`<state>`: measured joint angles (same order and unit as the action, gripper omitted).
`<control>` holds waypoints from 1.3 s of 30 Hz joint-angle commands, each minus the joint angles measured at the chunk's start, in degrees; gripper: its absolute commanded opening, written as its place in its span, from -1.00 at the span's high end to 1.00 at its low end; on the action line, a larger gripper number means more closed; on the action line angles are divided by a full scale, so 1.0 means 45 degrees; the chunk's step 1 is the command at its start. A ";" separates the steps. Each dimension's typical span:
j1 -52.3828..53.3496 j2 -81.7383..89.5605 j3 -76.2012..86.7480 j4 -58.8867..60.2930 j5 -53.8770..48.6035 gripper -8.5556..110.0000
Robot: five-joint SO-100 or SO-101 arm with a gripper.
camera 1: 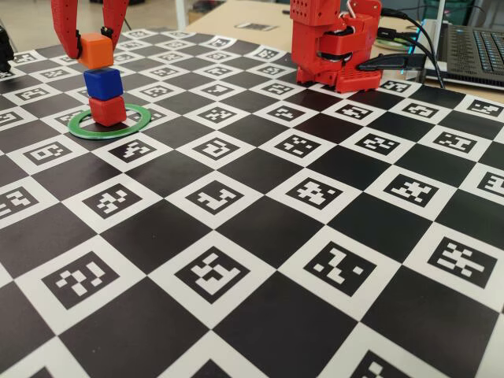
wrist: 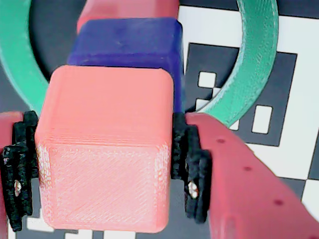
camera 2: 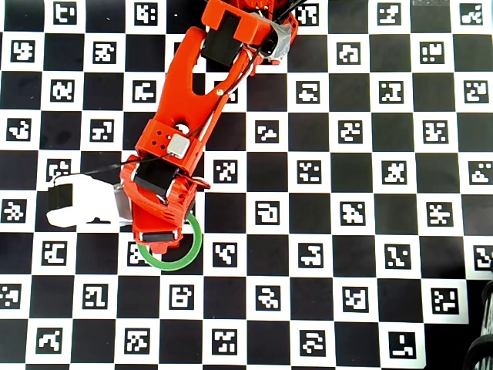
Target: Grab the red cube then put it in the green circle then put the blue cube on top and finally the orange cube on top
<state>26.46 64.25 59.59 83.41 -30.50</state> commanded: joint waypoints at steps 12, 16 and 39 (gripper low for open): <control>-0.0137 0.0781 0.0215 -0.0293 0.0098 0.71; -0.0117 0.0859 0.0254 -0.0332 0.0156 0.45; -0.0352 0.6738 0.3184 -0.0273 0.1777 0.19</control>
<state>26.37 82.97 70.66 84.90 -24.79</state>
